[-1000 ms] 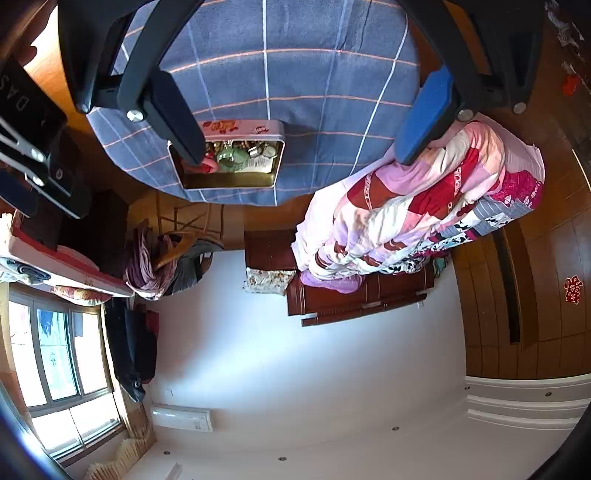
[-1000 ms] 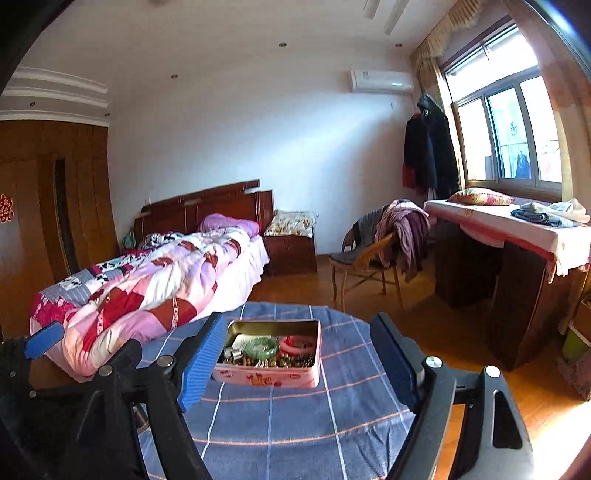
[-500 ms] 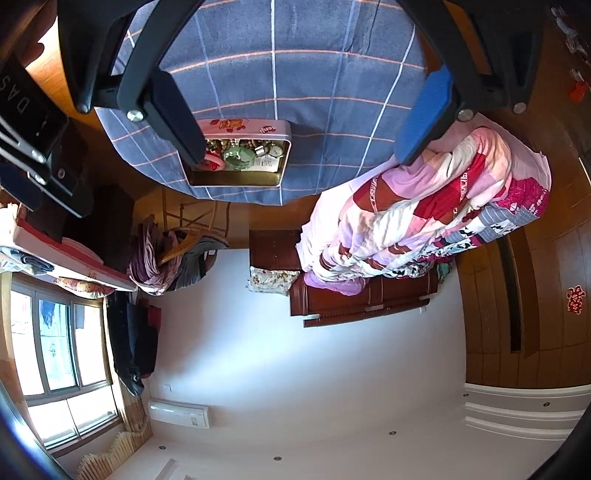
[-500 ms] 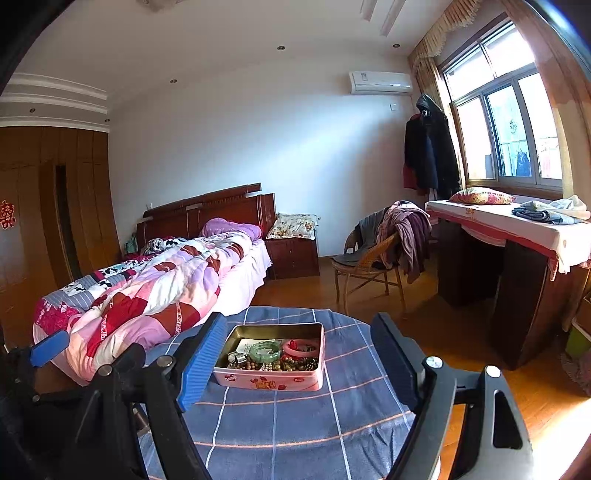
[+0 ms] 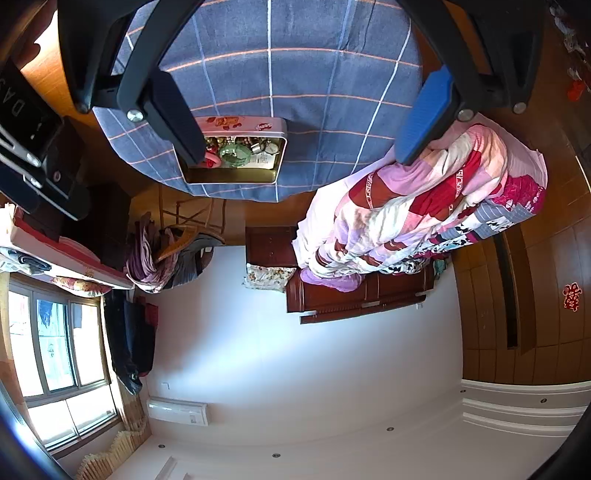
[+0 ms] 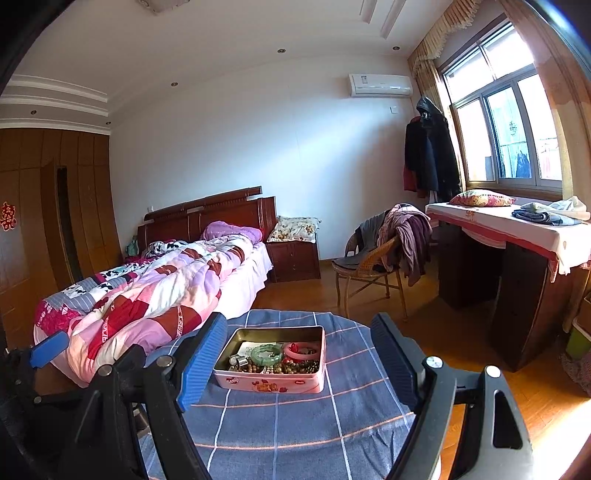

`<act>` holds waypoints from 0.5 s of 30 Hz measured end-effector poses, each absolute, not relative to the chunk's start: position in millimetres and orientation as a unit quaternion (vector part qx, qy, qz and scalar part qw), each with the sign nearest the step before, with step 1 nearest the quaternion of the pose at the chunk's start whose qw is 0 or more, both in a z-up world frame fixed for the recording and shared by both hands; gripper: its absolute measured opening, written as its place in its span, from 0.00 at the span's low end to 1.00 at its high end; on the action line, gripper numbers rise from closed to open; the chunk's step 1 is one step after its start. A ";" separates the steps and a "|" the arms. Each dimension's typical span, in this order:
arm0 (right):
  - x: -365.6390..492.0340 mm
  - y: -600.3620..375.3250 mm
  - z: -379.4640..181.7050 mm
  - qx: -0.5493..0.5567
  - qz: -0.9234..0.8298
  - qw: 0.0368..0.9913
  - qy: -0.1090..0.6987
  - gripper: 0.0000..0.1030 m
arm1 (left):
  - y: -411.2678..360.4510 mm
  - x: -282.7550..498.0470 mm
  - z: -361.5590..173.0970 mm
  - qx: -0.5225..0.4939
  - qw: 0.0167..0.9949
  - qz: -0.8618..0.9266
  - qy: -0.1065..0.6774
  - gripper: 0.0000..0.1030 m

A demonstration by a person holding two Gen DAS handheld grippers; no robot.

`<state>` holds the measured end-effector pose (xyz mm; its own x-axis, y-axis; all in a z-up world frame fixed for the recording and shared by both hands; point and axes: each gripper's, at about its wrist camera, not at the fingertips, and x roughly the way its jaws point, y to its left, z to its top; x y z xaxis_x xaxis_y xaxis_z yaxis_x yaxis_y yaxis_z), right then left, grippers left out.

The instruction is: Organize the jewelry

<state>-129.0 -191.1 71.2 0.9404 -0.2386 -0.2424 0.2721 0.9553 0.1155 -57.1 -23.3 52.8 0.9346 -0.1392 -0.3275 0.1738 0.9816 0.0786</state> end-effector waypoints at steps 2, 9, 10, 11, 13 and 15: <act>-128.4 -191.3 71.4 0.075 -0.130 0.982 0.114 0.78 | -23.3 -56.6 52.6 0.054 0.982 -0.080 0.162 1.00; -128.8 -191.4 71.7 0.076 -0.132 0.982 0.111 0.78 | -23.4 -58.0 53.9 0.055 0.983 -0.074 0.161 1.00; -129.4 -191.5 71.5 0.076 -0.132 0.982 0.110 0.78 | -23.3 -58.1 53.7 0.056 0.983 -0.072 0.159 1.00; -129.6 -192.0 71.1 0.076 -0.132 0.982 0.110 0.78 | -23.8 -58.2 53.7 0.056 0.983 -0.070 0.159 1.00; -129.6 -192.1 70.9 0.076 -0.133 0.982 0.110 0.78 | -24.0 -58.2 54.1 0.059 0.983 -0.068 0.158 1.00; -129.3 -192.4 70.5 0.077 -0.134 0.982 0.111 0.78 | -23.9 -57.3 55.0 0.059 0.983 -0.067 0.159 1.00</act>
